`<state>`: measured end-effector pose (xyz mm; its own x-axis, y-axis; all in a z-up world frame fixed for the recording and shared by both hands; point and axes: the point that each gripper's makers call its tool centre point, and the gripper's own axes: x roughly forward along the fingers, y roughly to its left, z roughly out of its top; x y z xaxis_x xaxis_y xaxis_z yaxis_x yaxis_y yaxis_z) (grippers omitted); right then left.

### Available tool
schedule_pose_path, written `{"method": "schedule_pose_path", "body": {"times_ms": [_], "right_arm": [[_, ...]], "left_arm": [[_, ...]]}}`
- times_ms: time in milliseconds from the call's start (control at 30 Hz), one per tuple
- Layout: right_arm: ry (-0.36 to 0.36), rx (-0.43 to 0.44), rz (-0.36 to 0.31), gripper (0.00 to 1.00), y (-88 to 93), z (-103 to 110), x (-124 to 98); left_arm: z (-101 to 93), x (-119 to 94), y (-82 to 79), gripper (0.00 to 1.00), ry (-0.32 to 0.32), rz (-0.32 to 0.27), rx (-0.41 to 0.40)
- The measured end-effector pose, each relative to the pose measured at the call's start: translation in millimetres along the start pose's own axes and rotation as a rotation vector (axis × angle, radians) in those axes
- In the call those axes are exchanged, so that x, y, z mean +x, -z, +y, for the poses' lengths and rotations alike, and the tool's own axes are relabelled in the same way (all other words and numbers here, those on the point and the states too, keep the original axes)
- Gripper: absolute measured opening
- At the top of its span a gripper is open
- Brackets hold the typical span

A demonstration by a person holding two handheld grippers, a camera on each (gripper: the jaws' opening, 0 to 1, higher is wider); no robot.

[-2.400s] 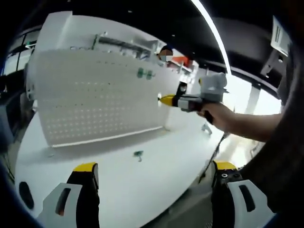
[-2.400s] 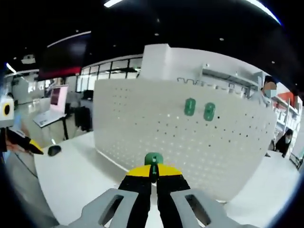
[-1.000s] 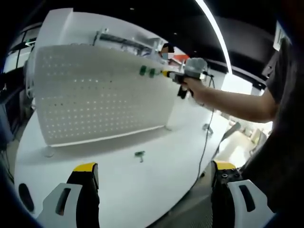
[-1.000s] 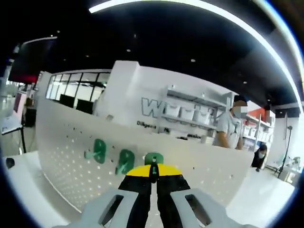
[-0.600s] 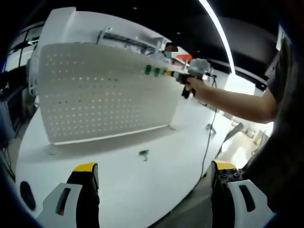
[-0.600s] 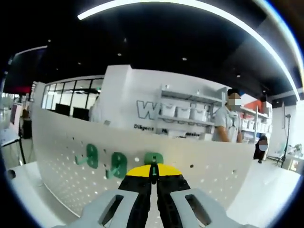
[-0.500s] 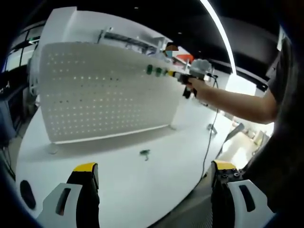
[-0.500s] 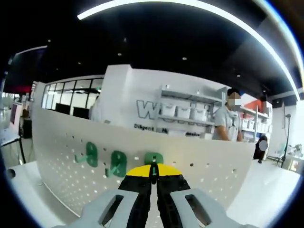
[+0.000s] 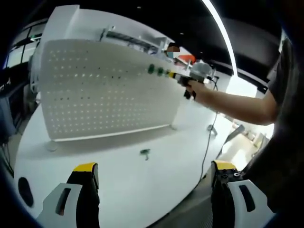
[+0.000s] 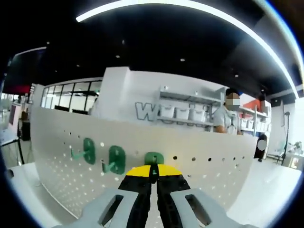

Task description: Insert the hook assembly into the mounting plate slot until the hook locks in place.

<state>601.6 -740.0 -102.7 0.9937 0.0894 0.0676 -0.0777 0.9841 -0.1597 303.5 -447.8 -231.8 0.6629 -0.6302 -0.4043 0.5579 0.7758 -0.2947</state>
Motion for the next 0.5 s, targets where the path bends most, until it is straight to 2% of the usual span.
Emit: {"method": "schedule_pose_path", "body": {"times_ms": [267,400,500], "right_arm": [[-0.004,0.017,0.03,0.02,0.5,1,-2],[0.01,-0.006,0.024,0.15,-5.4,0,-5],[0.003,0.015,0.008,0.15,-14.9,0,-10]], "left_arm": [[0.8,1,1.2,1.0,-0.001,-0.001,-0.01],[-0.7,2,1.0,1.0,0.003,-0.002,-0.009],[-1.2,1,0.4,1.0,0.007,-0.004,-0.009]]}}
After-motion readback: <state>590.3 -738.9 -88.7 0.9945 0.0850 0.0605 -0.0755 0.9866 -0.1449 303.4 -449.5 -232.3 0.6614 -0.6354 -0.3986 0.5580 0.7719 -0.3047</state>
